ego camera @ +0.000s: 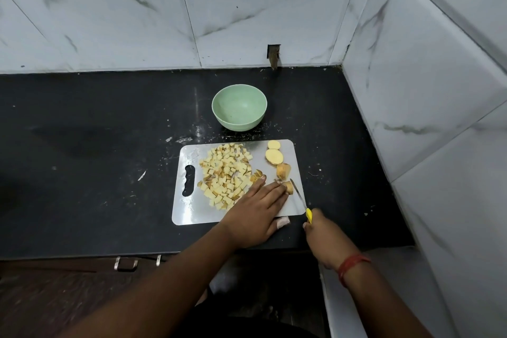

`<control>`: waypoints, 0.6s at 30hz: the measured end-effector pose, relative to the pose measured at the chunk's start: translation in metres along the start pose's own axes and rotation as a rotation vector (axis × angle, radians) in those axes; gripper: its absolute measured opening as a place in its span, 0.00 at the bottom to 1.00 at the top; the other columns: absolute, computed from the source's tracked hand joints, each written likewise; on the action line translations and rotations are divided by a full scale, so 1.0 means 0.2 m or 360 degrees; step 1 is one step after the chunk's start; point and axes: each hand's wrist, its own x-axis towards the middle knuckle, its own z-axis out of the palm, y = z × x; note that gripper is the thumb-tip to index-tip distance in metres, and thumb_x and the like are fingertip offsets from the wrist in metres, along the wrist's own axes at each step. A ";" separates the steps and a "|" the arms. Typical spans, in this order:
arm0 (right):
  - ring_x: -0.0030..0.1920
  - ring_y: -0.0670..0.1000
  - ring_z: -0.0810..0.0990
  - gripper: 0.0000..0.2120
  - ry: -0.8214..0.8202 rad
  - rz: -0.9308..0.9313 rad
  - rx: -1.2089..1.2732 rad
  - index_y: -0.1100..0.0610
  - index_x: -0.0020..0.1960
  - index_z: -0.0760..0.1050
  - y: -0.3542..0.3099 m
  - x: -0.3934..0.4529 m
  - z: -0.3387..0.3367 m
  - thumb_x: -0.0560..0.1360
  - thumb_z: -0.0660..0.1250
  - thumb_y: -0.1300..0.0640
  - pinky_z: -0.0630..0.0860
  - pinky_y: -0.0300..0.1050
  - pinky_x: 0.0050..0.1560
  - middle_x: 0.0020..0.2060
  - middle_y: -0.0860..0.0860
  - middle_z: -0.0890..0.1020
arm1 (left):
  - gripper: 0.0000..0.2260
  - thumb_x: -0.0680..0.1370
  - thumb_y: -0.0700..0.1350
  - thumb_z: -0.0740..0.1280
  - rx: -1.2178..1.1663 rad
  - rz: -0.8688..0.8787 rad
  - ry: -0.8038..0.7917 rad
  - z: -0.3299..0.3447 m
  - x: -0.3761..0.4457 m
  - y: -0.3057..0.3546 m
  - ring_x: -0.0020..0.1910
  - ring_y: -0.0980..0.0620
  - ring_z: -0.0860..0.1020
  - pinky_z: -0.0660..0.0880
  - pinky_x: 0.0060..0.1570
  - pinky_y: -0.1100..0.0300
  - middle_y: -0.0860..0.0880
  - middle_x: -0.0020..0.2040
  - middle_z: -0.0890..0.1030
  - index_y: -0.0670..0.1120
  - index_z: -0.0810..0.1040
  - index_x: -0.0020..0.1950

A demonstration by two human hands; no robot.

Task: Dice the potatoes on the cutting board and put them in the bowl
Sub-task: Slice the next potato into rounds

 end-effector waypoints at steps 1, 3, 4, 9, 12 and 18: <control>0.45 0.55 0.80 0.08 0.0009 -0.0013 0.0015 0.57 0.58 0.65 0.00 0.00 0.00 0.83 0.55 0.54 0.72 0.45 0.42 0.46 0.56 0.79 | 0.30 0.86 0.61 0.49 -0.0017 -0.0015 0.0000 0.00 0.00 0.00 0.78 0.44 0.63 0.53 0.80 0.45 0.43 0.77 0.69 0.41 0.68 0.78; 0.44 0.53 0.79 0.07 0.0014 -0.0044 0.0023 0.56 0.57 0.65 0.00 -0.01 0.01 0.83 0.55 0.54 0.71 0.45 0.41 0.45 0.56 0.79 | 0.30 0.86 0.61 0.49 -0.0058 -0.0062 0.0001 0.01 -0.01 -0.01 0.78 0.45 0.62 0.53 0.80 0.46 0.42 0.78 0.67 0.41 0.66 0.79; 0.43 0.53 0.79 0.06 0.0017 -0.0058 0.0019 0.56 0.56 0.64 0.00 -0.02 0.02 0.83 0.55 0.54 0.71 0.45 0.40 0.45 0.55 0.78 | 0.31 0.86 0.61 0.49 -0.0064 -0.0078 0.0002 0.01 -0.01 -0.01 0.78 0.44 0.62 0.53 0.80 0.46 0.42 0.78 0.67 0.40 0.66 0.79; 0.45 0.55 0.79 0.05 0.0060 -0.0086 -0.0027 0.56 0.55 0.63 -0.02 -0.02 0.05 0.83 0.55 0.55 0.75 0.47 0.44 0.45 0.56 0.79 | 0.31 0.86 0.61 0.49 -0.0023 -0.0063 0.0048 0.02 -0.01 0.00 0.78 0.43 0.64 0.51 0.80 0.47 0.41 0.76 0.69 0.40 0.68 0.77; 0.46 0.56 0.80 0.05 0.0049 -0.0069 -0.0070 0.58 0.56 0.64 -0.03 -0.01 0.06 0.82 0.55 0.58 0.73 0.45 0.43 0.48 0.58 0.80 | 0.30 0.86 0.61 0.50 -0.0005 -0.0059 0.0067 0.02 -0.01 0.00 0.78 0.44 0.64 0.49 0.80 0.46 0.42 0.76 0.70 0.41 0.69 0.77; 0.52 0.57 0.80 0.13 -0.0050 -0.0008 -0.0181 0.61 0.64 0.62 -0.08 -0.01 0.05 0.81 0.56 0.60 0.73 0.46 0.47 0.54 0.60 0.79 | 0.29 0.86 0.61 0.51 -0.0015 -0.0073 0.0042 0.03 -0.01 0.00 0.78 0.43 0.63 0.48 0.80 0.45 0.43 0.77 0.69 0.42 0.68 0.78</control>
